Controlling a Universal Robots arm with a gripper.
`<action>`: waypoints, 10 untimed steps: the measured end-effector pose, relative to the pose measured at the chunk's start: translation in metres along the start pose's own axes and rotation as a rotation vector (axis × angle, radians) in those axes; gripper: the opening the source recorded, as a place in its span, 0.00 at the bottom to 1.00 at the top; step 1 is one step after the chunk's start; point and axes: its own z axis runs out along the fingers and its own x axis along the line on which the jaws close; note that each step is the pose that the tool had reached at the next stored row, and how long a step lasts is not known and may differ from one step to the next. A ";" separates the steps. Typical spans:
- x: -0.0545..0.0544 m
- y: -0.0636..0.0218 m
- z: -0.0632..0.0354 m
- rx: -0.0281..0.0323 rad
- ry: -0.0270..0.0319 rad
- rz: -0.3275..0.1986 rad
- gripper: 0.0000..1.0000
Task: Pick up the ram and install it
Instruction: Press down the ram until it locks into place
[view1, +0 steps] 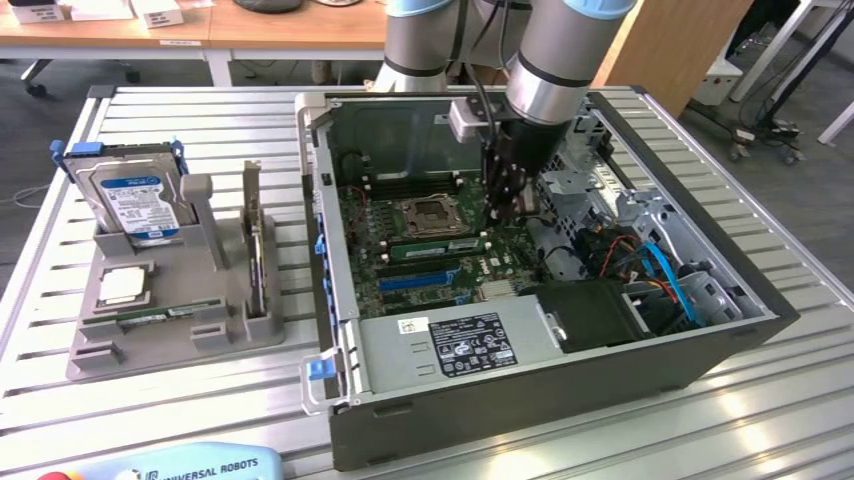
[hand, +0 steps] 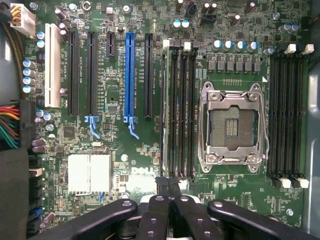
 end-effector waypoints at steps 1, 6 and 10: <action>0.000 0.0000 0.0010 0.0000 0.0001 0.000 0.10; 0.000 -0.0002 0.0054 0.0000 0.0001 0.000 0.10; 0.000 -0.0003 0.0087 0.0000 0.0000 0.000 0.10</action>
